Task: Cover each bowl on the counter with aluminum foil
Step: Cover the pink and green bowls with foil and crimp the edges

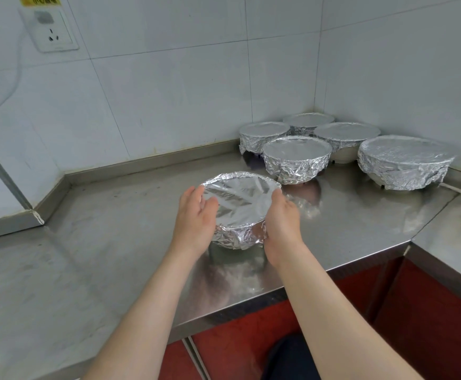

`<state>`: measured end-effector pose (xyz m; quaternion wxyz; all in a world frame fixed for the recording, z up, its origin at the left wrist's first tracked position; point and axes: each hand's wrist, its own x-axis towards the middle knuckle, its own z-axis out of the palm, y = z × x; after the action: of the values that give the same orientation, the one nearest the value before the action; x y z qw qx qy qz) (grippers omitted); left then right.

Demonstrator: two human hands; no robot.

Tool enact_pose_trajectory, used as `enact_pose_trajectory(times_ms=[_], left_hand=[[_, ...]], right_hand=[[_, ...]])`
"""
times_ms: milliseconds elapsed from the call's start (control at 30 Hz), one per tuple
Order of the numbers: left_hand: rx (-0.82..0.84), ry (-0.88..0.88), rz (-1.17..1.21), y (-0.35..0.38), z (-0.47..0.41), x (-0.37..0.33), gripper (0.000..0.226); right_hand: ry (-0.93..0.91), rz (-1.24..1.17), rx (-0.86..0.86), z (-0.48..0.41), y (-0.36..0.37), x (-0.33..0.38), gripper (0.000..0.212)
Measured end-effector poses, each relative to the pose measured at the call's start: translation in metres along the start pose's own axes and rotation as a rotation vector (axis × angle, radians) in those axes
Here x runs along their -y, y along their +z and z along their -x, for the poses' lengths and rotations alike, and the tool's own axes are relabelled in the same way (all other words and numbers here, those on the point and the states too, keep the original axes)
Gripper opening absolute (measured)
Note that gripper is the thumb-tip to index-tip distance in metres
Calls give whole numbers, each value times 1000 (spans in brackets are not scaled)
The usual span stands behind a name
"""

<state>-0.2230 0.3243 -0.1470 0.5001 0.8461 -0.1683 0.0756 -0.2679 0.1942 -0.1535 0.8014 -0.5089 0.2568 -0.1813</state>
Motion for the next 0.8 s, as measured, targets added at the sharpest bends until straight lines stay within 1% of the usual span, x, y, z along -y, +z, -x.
enact_pose_trajectory(times_ms=[33, 67, 100, 167, 233, 300, 367, 433, 500, 567, 667, 733, 767, 800], left_hand=[[-13, 4, 11, 1, 0, 0, 28], [-24, 2, 12, 1, 0, -1, 22], [-35, 9, 15, 2, 1, 0, 26], [-51, 0, 25, 3, 3, 0, 28], [-58, 4, 11, 0, 5, -2, 24], [-36, -20, 23, -2, 6, -1, 8], [-50, -49, 5, -5, 10, 2, 40], [-115, -63, 22, -8, 12, 4, 55], [-146, -79, 48, -10, 11, 7, 55], [-105, -116, 125, -10, 10, 6, 52], [-20, -173, 300, -6, 8, 4, 54], [-38, -164, 298, -2, 8, 6, 53], [-56, -155, 287, -1, 9, 7, 51], [-71, -147, 275, 0, 10, 7, 50]], right_hand=[[-15, 6, -9, 1, 1, 2, 35], [-21, 13, -20, -1, 3, 3, 32], [-14, 20, -38, -1, 3, 4, 31], [8, 43, -18, 0, 2, 7, 30], [44, 49, 18, -1, 0, 8, 40], [47, 89, 59, -1, -5, 12, 48], [17, 133, 83, -5, -13, 19, 45], [-12, 159, 86, -10, -19, 27, 32], [-36, 196, 69, -15, -23, 31, 32], [-57, 219, 62, -21, -25, 31, 34], [-52, 181, 90, -24, -23, 28, 35], [-41, 141, 96, -29, -21, 25, 36], [-41, 148, 94, -29, -21, 25, 34], [-54, 156, 85, -30, -20, 26, 26]])
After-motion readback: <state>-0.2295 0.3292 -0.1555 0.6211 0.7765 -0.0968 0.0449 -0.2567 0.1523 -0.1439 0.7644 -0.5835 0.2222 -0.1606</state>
